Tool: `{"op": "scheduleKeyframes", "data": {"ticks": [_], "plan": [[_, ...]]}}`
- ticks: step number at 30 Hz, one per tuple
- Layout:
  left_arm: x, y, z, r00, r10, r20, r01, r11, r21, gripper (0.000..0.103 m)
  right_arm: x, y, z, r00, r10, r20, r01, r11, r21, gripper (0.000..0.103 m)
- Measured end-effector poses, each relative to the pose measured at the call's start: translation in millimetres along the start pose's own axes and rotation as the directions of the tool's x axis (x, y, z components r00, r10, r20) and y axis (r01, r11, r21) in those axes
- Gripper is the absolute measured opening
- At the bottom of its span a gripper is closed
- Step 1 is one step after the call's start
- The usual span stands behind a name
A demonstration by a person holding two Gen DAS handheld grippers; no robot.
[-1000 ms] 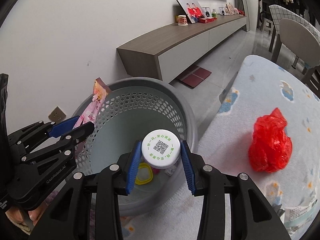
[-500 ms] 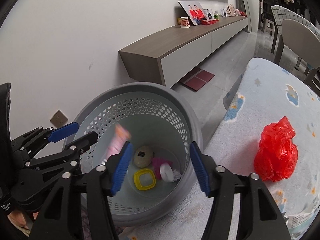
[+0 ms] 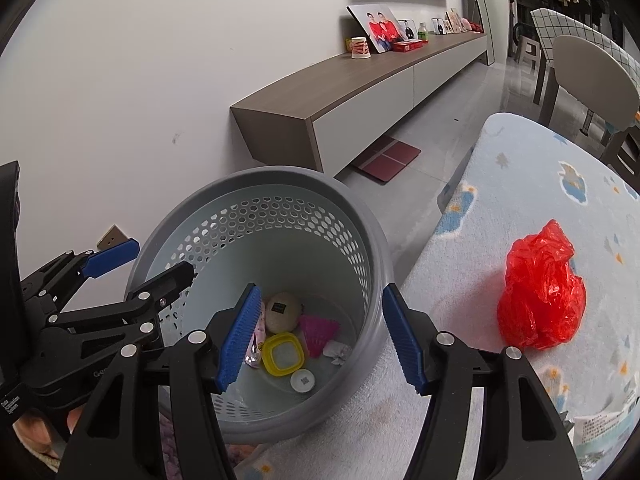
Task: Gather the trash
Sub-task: 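Withdraw both tools from the basket back over the table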
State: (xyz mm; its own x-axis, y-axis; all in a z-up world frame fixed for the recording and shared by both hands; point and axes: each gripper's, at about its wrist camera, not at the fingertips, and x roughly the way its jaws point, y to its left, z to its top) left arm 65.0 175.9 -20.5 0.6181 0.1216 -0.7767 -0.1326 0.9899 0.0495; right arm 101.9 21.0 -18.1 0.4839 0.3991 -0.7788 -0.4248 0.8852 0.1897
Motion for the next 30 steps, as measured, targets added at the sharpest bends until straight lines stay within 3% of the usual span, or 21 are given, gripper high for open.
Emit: {"op": "scheduleKeyframes", "data": {"ticks": [18,30], "plan": [[-17,0,-4,0.998,-0.044,0.035,0.044,0.999,-0.015,0.079,-33,-11,-33,0.997,-0.076,0.020,0.074,0.994,0.076,0.063],[-42,-21,-11,0.992,-0.093,0.086,0.090,0.995,0.037,0.079,-84,-50,-84,0.972,-0.235,0.024,0.224,0.951,0.215,0.063]]}}
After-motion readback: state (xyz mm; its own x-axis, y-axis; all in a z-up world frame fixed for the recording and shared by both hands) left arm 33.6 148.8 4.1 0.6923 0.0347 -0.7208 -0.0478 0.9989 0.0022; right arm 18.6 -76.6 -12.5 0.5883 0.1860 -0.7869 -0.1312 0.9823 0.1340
